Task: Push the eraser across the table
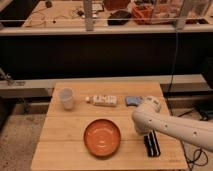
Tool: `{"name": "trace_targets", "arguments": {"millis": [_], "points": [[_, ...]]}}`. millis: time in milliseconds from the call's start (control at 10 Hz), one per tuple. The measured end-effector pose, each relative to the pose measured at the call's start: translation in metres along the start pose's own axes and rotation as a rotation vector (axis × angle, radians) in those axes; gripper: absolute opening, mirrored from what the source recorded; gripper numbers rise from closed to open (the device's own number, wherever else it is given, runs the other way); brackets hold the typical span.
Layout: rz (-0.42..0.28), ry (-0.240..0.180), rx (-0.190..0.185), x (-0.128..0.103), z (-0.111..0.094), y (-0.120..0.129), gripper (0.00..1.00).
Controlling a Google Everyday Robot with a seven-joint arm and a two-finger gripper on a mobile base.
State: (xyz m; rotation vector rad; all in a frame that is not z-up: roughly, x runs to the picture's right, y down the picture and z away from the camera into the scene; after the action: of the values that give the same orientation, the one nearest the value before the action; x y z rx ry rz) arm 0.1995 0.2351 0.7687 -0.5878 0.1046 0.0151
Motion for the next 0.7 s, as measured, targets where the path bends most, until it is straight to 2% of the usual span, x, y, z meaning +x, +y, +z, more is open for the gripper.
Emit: {"name": "trace_targets", "arguments": {"millis": [700], "points": [[-0.01, -0.01, 0.013, 0.0026, 0.0004, 0.0022, 0.0]]}}
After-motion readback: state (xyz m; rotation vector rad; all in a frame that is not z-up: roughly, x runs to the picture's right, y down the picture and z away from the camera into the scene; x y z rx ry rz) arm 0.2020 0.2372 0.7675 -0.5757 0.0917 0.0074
